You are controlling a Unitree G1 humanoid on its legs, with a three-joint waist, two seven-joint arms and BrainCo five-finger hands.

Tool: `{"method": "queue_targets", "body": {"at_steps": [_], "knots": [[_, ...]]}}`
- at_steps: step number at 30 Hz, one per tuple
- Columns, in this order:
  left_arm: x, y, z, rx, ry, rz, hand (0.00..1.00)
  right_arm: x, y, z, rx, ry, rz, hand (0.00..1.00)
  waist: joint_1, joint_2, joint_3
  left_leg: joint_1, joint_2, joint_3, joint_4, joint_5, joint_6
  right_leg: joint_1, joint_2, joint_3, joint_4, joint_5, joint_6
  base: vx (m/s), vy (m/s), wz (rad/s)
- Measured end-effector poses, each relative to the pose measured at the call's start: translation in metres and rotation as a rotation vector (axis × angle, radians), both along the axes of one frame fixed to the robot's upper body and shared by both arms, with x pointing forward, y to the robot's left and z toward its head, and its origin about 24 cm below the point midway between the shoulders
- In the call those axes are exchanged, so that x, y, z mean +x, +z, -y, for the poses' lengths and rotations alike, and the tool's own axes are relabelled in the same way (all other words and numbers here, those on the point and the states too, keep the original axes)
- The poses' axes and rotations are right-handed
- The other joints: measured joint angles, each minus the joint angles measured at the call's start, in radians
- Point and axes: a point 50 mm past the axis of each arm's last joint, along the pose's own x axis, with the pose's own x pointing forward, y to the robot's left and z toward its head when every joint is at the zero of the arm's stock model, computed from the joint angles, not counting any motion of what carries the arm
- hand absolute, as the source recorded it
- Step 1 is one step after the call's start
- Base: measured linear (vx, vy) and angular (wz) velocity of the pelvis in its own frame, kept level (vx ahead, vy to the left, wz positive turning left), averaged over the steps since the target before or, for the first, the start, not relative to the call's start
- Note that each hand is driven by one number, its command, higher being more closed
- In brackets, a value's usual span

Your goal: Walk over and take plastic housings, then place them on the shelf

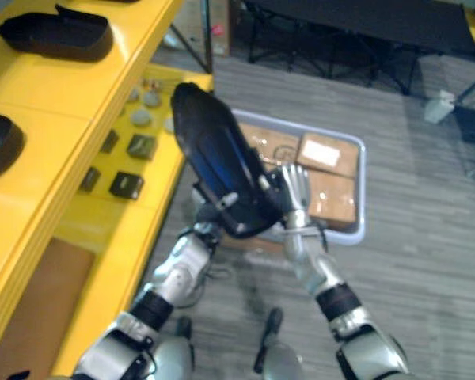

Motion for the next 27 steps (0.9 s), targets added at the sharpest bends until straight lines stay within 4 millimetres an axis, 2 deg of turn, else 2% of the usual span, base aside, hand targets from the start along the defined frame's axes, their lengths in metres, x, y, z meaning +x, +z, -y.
{"method": "queue_targets", "body": {"at_steps": [5, 9, 16, 17, 27], "knots": [[0.002, 0.003, -0.006, 0.0, 0.09, 0.004, 1.0, -0.005, -0.003, -0.005, 0.045, 0.035, -0.003, 1.0, 0.0, 0.0, 0.0, 0.0, 0.0, 0.0, 0.0, 0.0, 0.0, 0.0, 0.0, 0.0, -0.001, 0.0, 0.0, 0.0, 0.0, 0.0], [0.003, 0.006, -0.009, 0.001, 0.129, 0.028, 1.0, -0.019, -0.009, -0.008, 0.123, 0.07, -0.002, 1.0, -0.001, 0.0, 0.0, 0.0, 0.001, 0.001, -0.001, 0.0, 0.0, 0.0, 0.001, 0.0, -0.003, 0.0, 0.0, 0.0, 0.0, 0.0], [0.004, 0.005, -0.014, -0.016, 0.165, 0.035, 1.0, -0.029, -0.004, -0.022, 0.179, 0.141, 0.035, 1.0, -0.008, 0.0, 0.0, 0.001, 0.002, 0.003, -0.001, 0.0, 0.0, 0.0, 0.001, 0.001, -0.004, 0.0, 0.0, 0.0, 0.0, 0.0], [0.004, 0.004, -0.014, -0.009, 0.165, 0.037, 1.0, -0.029, -0.005, -0.022, 0.182, 0.141, 0.031, 0.0, -0.008, 0.0, 0.0, 0.001, 0.002, 0.004, -0.001, 0.0, 0.0, 0.0, 0.001, 0.001, -0.004, 0.0, 0.0, 0.0, 0.0, 0.0], [0.005, 0.005, -0.022, 0.102, 0.23, 0.076, 1.0, -0.041, -0.02, -0.024, 0.19, 0.182, -0.016, 0.0, -0.009, -0.001, 0.0, 0.023, 0.003, 0.013, -0.01, -0.001, 0.0, 0.022, 0.003, 0.003, -0.021, 0.004, 0.002, 0.0, 0.0, 0.0]]}}
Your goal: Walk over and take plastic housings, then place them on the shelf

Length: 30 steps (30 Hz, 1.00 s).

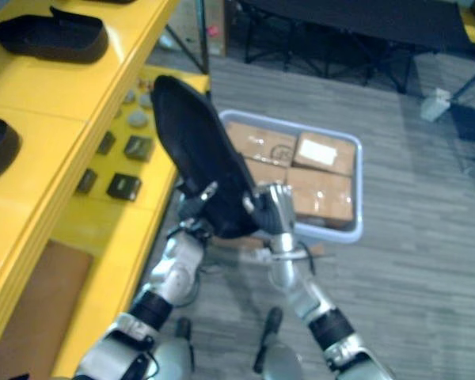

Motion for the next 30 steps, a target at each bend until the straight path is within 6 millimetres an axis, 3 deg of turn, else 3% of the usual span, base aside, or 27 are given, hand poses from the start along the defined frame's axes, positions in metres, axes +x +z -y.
{"method": "queue_targets", "body": {"at_steps": [4, 8, 9, 12, 16, 20, 22, 25, 28, 30], "knots": [[0.0, 0.002, -0.002, 0.132, 0.052, 0.019, 1.0, -0.005, 0.021, -0.005, 0.076, 0.094, 0.024, 0.0, 0.0, 0.0, 0.0, 0.002, 0.006, 0.002, -0.003, 0.0, 0.0, 0.003, 0.008, 0.001, -0.008, 0.003, -0.001, 0.0, 0.0, 0.0], [0.0, 0.004, -0.009, 0.274, 0.135, 0.029, 1.0, -0.012, 0.07, -0.009, 0.227, 0.251, 0.113, 0.0, 0.001, -0.005, -0.001, 0.025, 0.013, 0.009, -0.007, -0.003, -0.004, 0.019, 0.015, 0.006, -0.009, 0.003, -0.002, 0.0, 0.004, -0.05], [-0.001, 0.002, -0.015, 0.325, 0.181, 0.019, 1.0, -0.01, 0.093, 0.001, 0.317, 0.287, 0.148, 0.0, -0.001, -0.006, -0.001, 0.037, 0.013, 0.012, -0.007, -0.006, -0.004, 0.03, 0.015, 0.01, -0.009, 0.003, -0.002, 0.0, 0.016, -0.08], [-0.008, 0.0, -0.038, 0.394, 0.318, 0.007, 1.0, -0.012, 0.13, 0.029, 0.471, 0.351, 0.228, 0.0, -0.001, -0.022, -0.012, 0.048, 0.015, 0.028, -0.007, -0.01, -0.004, 0.031, 0.016, 0.022, -0.009, 0.002, -0.003, -0.01, 0.015, -0.15], [-0.018, -0.004, -0.064, 0.558, 0.484, -0.013, 1.0, -0.022, 0.158, 0.056, 0.621, 0.445, 0.301, 0.0, -0.007, -0.038, -0.023, 0.069, 0.02, 0.037, -0.008, -0.014, -0.006, 0.045, 0.02, 0.027, -0.009, 0.0, -0.003, 0.0, 0.007, -0.05], [-0.032, -0.003, -0.084, 0.665, 0.583, 0.013, 1.0, -0.034, 0.175, 0.093, 0.738, 0.384, 0.432, 0.0, -0.015, -0.043, -0.065, 0.086, 0.022, 0.04, -0.012, -0.021, -0.007, 0.061, 0.021, 0.025, -0.009, -0.011, 0.0, 0.0, 0.0, 0.0], [-0.037, 0.0, -0.092, 0.675, 0.617, 0.031, 1.0, -0.039, 0.174, 0.112, 0.766, 0.298, 0.467, 0.0, -0.016, -0.042, -0.088, 0.089, 0.022, 0.042, -0.017, -0.022, -0.007, 0.06, 0.021, 0.026, -0.009, -0.014, 0.001, 0.0, 0.0, 0.0], [-0.049, 0.003, -0.104, 0.643, 0.673, 0.063, 1.0, -0.043, 0.147, 0.137, 0.783, 0.153, 0.378, 0.0, -0.02, -0.037, -0.117, 0.099, 0.022, 0.049, -0.027, -0.025, -0.008, 0.062, 0.021, 0.031, -0.009, -0.02, 0.006, 0.03, 0.012, -0.06], [-0.067, 0.012, -0.107, 0.595, 0.7, 0.139, 1.0, -0.054, 0.092, 0.146, 0.828, 0.088, 0.147, 0.0, -0.035, -0.018, -0.13, 0.1, 0.021, 0.054, -0.026, -0.032, -0.007, 0.061, 0.02, 0.035, -0.009, -0.022, 0.009, 0.02, 0.024, -0.04], [-0.081, 0.017, -0.106, 0.558, 0.71, 0.186, 1.0, -0.065, 0.042, 0.144, 0.927, 0.016, -0.027, 0.0, -0.043, 0.001, -0.14, 0.104, 0.021, 0.062, -0.027, -0.037, -0.006, 0.059, 0.02, 0.043, -0.009, -0.023, 0.011, 0.01, 0.023, -0.09]]}}
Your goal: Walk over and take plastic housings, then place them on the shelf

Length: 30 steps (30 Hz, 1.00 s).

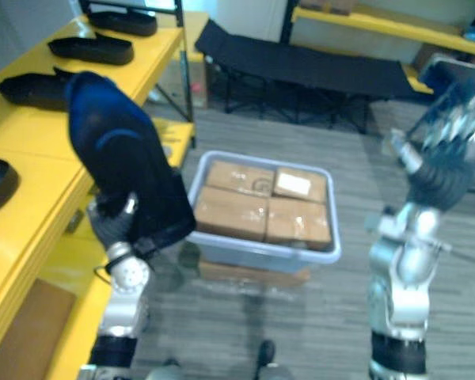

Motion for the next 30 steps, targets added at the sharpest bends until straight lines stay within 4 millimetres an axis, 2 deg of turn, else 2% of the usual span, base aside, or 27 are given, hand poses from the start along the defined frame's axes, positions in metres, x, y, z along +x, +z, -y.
{"method": "queue_targets", "body": {"at_steps": [1, 3, 5, 8, 12, 15, 19, 22, 25, 30], "knots": [[-0.003, 0.002, 0.001, -0.01, -0.005, 0.014, 1.0, -0.003, -0.013, -0.001, 0.034, -0.002, -0.045, 0.0, 0.0, 0.003, -0.002, 0.002, 0.0, 0.003, 0.0, -0.001, 0.0, -0.001, 0.0, 0.004, 0.0, 0.0, 0.0, 0.0, 0.022, -0.11], [-0.013, 0.006, 0.006, -0.049, -0.037, 0.057, 1.0, -0.018, -0.059, -0.001, 0.181, -0.04, -0.203, 0.0, -0.003, 0.014, -0.007, 0.005, -0.001, 0.006, -0.003, -0.003, 0.0, 0.0, 0.0, 0.006, 0.0, -0.001, 0.001, -0.01, 0.019, -0.05], [-0.019, 0.005, 0.006, -0.046, -0.047, 0.058, 1.0, -0.028, -0.086, -0.002, 0.25, -0.071, -0.297, 0.0, -0.005, 0.019, -0.01, 0.009, 0.0, 0.008, -0.005, -0.003, 0.0, 0.001, 0.0, 0.007, -0.001, -0.004, 0.001, -0.01, 0.007, -0.02], [-0.03, -0.004, 0.002, -0.047, -0.038, 0.022, 1.0, -0.042, -0.114, -0.002, 0.322, -0.111, -0.389, 0.0, -0.007, 0.028, -0.015, 0.011, 0.0, 0.01, -0.01, -0.005, 0.001, 0.002, 0.0, 0.007, -0.003, -0.014, -0.001, -0.03, 0.006, -0.02], [-0.042, -0.009, -0.003, -0.042, -0.02, 0.0, 1.0, -0.046, -0.116, -0.001, 0.312, -0.126, -0.375, 0.0, -0.005, 0.033, -0.018, 0.011, 0.0, 0.008, -0.018, -0.005, 0.001, 0.001, 0.0, 0.005, -0.009, -0.024, 0.0, -0.02, 0.005, 0.01], [-0.05, -0.001, -0.006, -0.034, -0.007, 0.031, 1.0, -0.045, -0.114, -0.002, 0.296, -0.124, -0.361, 0.0, 0.001, 0.038, -0.02, 0.011, -0.001, 0.003, -0.018, -0.004, 0.0, 0.002, 0.0, -0.001, -0.007, -0.024, 0.001, 0.03, 0.011, 0.05], [-0.057, 0.013, -0.012, -0.021, 0.03, 0.094, 1.0, -0.034, -0.11, -0.015, 0.248, -0.028, -0.345, 0.0, 0.004, 0.048, -0.026, 0.008, -0.004, -0.011, -0.02, -0.004, 0.0, 0.006, -0.005, -0.02, -0.001, -0.02, 0.002, 0.04, 0.021, 0.1], [-0.062, 0.021, -0.023, -0.005, 0.11, 0.125, 1.0, -0.015, -0.102, -0.034, 0.216, 0.082, -0.311, 0.0, 0.02, 0.053, -0.029, -0.007, -0.009, -0.035, -0.018, -0.003, 0.001, 0.008, -0.008, -0.048, -0.001, -0.02, 0.002, 0.01, 0.01, 0.23], [-0.07, 0.024, -0.036, -0.001, 0.202, 0.136, 1.0, -0.002, -0.098, -0.055, 0.189, 0.186, -0.296, 0.0, 0.059, 0.056, -0.028, -0.007, -0.018, -0.099, -0.018, -0.001, 0.004, 0.053, -0.013, -0.118, -0.002, -0.029, 0.009, 0.01, 0.006, 0.62], [-0.102, 0.031, -0.065, 0.023, 0.415, 0.156, 1.0, 0.023, -0.082, -0.094, 0.121, 0.347, -0.241, 0.0, 0.141, 0.054, -0.032, -0.044, -0.059, -0.218, -0.016, 0.018, 0.017, 0.102, -0.041, -0.244, -0.002, -0.044, 0.026, 0.0, 0.033, 0.7]]}}
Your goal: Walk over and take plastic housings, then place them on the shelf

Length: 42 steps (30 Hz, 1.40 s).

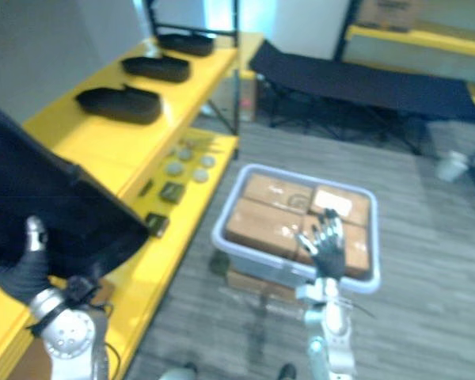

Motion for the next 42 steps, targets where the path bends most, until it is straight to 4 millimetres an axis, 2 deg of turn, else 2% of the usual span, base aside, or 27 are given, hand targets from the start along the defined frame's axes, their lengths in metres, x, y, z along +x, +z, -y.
{"method": "queue_targets", "body": {"at_steps": [2, 6, 9, 12, 14, 15, 16, 17, 20, 23, 25, 26, 27, 29, 30, 31, 33, 35, 37, 38, 40, 41, 42], "knots": [[-0.011, -0.001, -0.007, 0.001, 0.048, -0.009, 1.0, 0.008, 0.003, -0.007, -0.021, 0.026, 0.01, 0.0, 0.039, -0.003, -0.002, -0.002, -0.012, -0.035, 0.001, 0.002, 0.003, 0.027, -0.007, -0.04, 0.0, -0.007, 0.008, 0.01, 0.038, 0.59], [-0.027, -0.004, -0.018, 0.013, 0.122, -0.032, 1.0, 0.019, 0.015, -0.013, -0.036, 0.041, 0.054, 0.0, 0.086, -0.015, -0.012, -0.017, -0.026, -0.09, 0.001, 0.009, 0.002, 0.05, -0.011, -0.101, 0.0, -0.026, 0.014, 0.0, 0.012, 0.47], [-0.04, -0.006, -0.021, 0.021, 0.163, -0.055, 1.0, 0.021, 0.016, -0.019, -0.051, 0.077, 0.055, 0.0, 0.089, -0.014, -0.013, -0.012, -0.028, -0.107, 0.005, 0.009, 0.001, 0.063, -0.01, -0.109, 0.008, -0.04, 0.013, 0.01, 0.015, 0.13], [-0.043, -0.007, -0.021, 0.025, 0.157, -0.072, 1.0, 0.022, 0.01, -0.021, -0.079, 0.111, 0.014, 0.0, 0.095, -0.003, -0.009, -0.014, -0.028, -0.11, 0.028, 0.005, 0.006, 0.07, -0.014, -0.122, 0.037, -0.059, 0.008, 0.0, 0.023, 0.09], [-0.041, -0.007, -0.02, 0.027, 0.126, -0.072, 1.0, 0.021, 0.007, -0.019, -0.097, 0.119, -0.009, 0.0, 0.085, 0.003, -0.007, -0.042, -0.035, -0.08, 0.061, -0.002, 0.018, 0.099, -0.019, -0.172, 0.034, -0.07, 0.014, -0.04, 0.018, 0.58], [-0.038, -0.005, -0.02, 0.026, 0.09, -0.061, 1.0, 0.019, 0.004, -0.015, -0.109, 0.113, -0.027, 0.0, 0.08, 0.004, -0.007, -0.057, -0.026, -0.026, 0.075, -0.005, 0.044, 0.121, -0.026, -0.216, 0.034, -0.076, 0.02, -0.05, 0.026, 0.89], [-0.037, -0.004, -0.02, 0.026, 0.078, -0.051, 1.0, 0.018, 0.002, -0.014, -0.117, 0.109, -0.033, 0.0, 0.079, 0.004, -0.008, -0.063, -0.016, 0.011, 0.076, 0.0, 0.05, 0.128, -0.029, -0.228, 0.034, -0.079, 0.024, -0.03, 0.04, 0.96], [-0.036, -0.004, -0.019, 0.021, 0.058, -0.047, 1.0, 0.015, 0.0, -0.011, -0.146, 0.097, -0.043, 0.0, 0.079, 0.007, -0.007, -0.067, -0.006, 0.05, 0.066, 0.019, 0.032, 0.137, -0.037, -0.255, 0.037, -0.081, 0.028, 0.0, 0.07, 0.62], [-0.038, -0.003, -0.019, 0.013, 0.052, -0.019, 1.0, 0.012, 0.001, -0.013, -0.18, 0.102, -0.034, 0.0, 0.096, -0.001, -0.005, -0.066, -0.031, 0.053, 0.031, 0.045, 0.033, 0.126, -0.064, -0.266, 0.046, -0.079, 0.031, 0.04, 0.092, 0.25], [-0.033, 0.007, -0.012, 0.056, 0.016, 0.033, 1.0, 0.013, 0.003, -0.012, -0.19, 0.132, -0.011, 0.0, 0.084, -0.004, -0.007, -0.069, -0.048, 0.047, 0.015, 0.047, 0.039, 0.114, -0.091, -0.265, 0.095, -0.105, 0.015, 0.05, 0.088, 0.17], [-0.024, 0.019, -0.008, 0.125, -0.028, 0.08, 1.0, 0.012, 0.006, -0.007, -0.202, 0.139, 0.012, 0.0, 0.063, -0.001, 0.001, -0.081, -0.058, 0.013, 0.016, 0.053, 0.044, 0.104, -0.1, -0.238, 0.145, -0.144, -0.031, 0.06, 0.064, 0.6], [-0.015, 0.027, -0.005, 0.179, -0.087, 0.112, 1.0, 0.012, 0.006, -0.001, -0.217, 0.13, 0.015, 0.0, 0.038, -0.001, 0.002, -0.094, -0.071, -0.03, 0.012, 0.068, 0.043, 0.096, -0.104, -0.172, 0.183, -0.157, -0.053, 0.05, 0.089, 1.08], [-0.007, 0.037, 0.0, 0.235, -0.15, 0.154, 1.0, 0.011, 0.006, 0.006, -0.235, 0.114, 0.021, 0.0, 0.026, -0.001, 0.002, -0.1, -0.077, -0.061, 0.003, 0.086, 0.043, 0.083, -0.108, -0.104, 0.224, -0.156, -0.052, 0.04, 0.078, 1.09], [0.0, 0.048, 0.004, 0.305, -0.202, 0.201, 1.0, 0.011, 0.01, 0.012, -0.253, 0.103, 0.044, 0.0, 0.026, -0.004, 0.006, -0.102, -0.079, -0.065, -0.021, 0.116, 0.048, 0.07, -0.109, -0.047, 0.263, -0.158, -0.05, 0.05, 0.054, 0.8], [0.004, 0.054, 0.007, 0.34, -0.233, 0.227, 1.0, 0.012, 0.014, 0.016, -0.263, 0.097, 0.067, 0.0, 0.027, -0.008, 0.012, -0.103, -0.08, -0.067, -0.03, 0.127, 0.05, 0.071, -0.109, -0.035, 0.284, -0.173, -0.045, 0.04, -0.008, 0.66], [0.005, 0.057, 0.008, 0.358, -0.242, 0.239, 1.0, 0.015, 0.02, 0.014, -0.267, 0.109, 0.096, 0.0, 0.032, -0.018, 0.019, -0.103, -0.085, -0.073, -0.03, 0.129, 0.047, 0.077, -0.11, -0.024, 0.287, -0.202, -0.056, 0.01, -0.031, 0.44], [0.005, 0.053, 0.007, 0.346, -0.238, 0.225, 1.0, 0.021, 0.03, 0.011, -0.298, 0.132, 0.145, 0.0, 0.043, -0.017, 0.034, -0.104, -0.083, -0.072, -0.018, 0.131, 0.044, 0.084, -0.106, -0.02, 0.281, -0.215, -0.044, -0.02, -0.066, 0.01], [0.005, 0.046, 0.006, 0.335, -0.249, 0.182, 1.0, 0.026, 0.041, 0.011, -0.351, 0.16, 0.198, 0.0, 0.053, 0.006, 0.05, -0.096, -0.061, -0.061, -0.014, 0.137, 0.035, 0.091, -0.087, -0.014, 0.277, -0.226, -0.027, -0.08, -0.093, -0.13], [0.004, 0.044, 0.007, 0.34, -0.26, 0.163, 1.0, 0.026, 0.043, 0.013, -0.368, 0.172, 0.208, 0.0, 0.053, 0.023, 0.062, -0.083, -0.042, -0.059, -0.015, 0.141, 0.028, 0.099, -0.068, 0.004, 0.274, -0.227, -0.027, -0.12, -0.071, -0.14], [0.003, 0.042, 0.006, 0.345, -0.267, 0.144, 1.0, 0.026, 0.042, 0.012, -0.371, 0.179, 0.207, 0.0, 0.051, 0.023, 0.063, -0.081, -0.036, -0.052, -0.015, 0.142, 0.026, 0.1, -0.064, 0.009, 0.274, -0.251, -0.029, -0.17, -0.085, -0.18], [0.003, 0.041, 0.008, 0.348, -0.284, 0.137, 1.0, 0.024, 0.042, 0.013, -0.37, 0.176, 0.205, 0.0, 0.048, 0.012, 0.076, -0.081, -0.038, -0.049, -0.015, 0.15, 0.013, 0.106, -0.067, 0.015, 0.267, -0.299, 0.001, -0.15, -0.09, -0.07], [0.004, 0.04, 0.01, 0.341, -0.299, 0.134, 1.0, 0.022, 0.039, 0.014, -0.369, 0.175, 0.195, 0.0, 0.045, 0.019, 0.088, -0.081, -0.028, -0.052, -0.013, 0.155, 0.005, 0.108, -0.058, 0.018, 0.271, -0.311, 0.02, -0.2, -0.08, -0.01], [0.003, 0.037, 0.011, 0.336, -0.303, 0.126, 1.0, 0.021, 0.037, 0.013, -0.365, 0.178, 0.185, 0.0, 0.04, 0.026, 0.093, -0.082, -0.015, -0.052, -0.014, 0.155, 0.005, 0.098, -0.05, 0.024, 0.28, -0.323, 0.017, -0.21, -0.065, -0.03]]}}
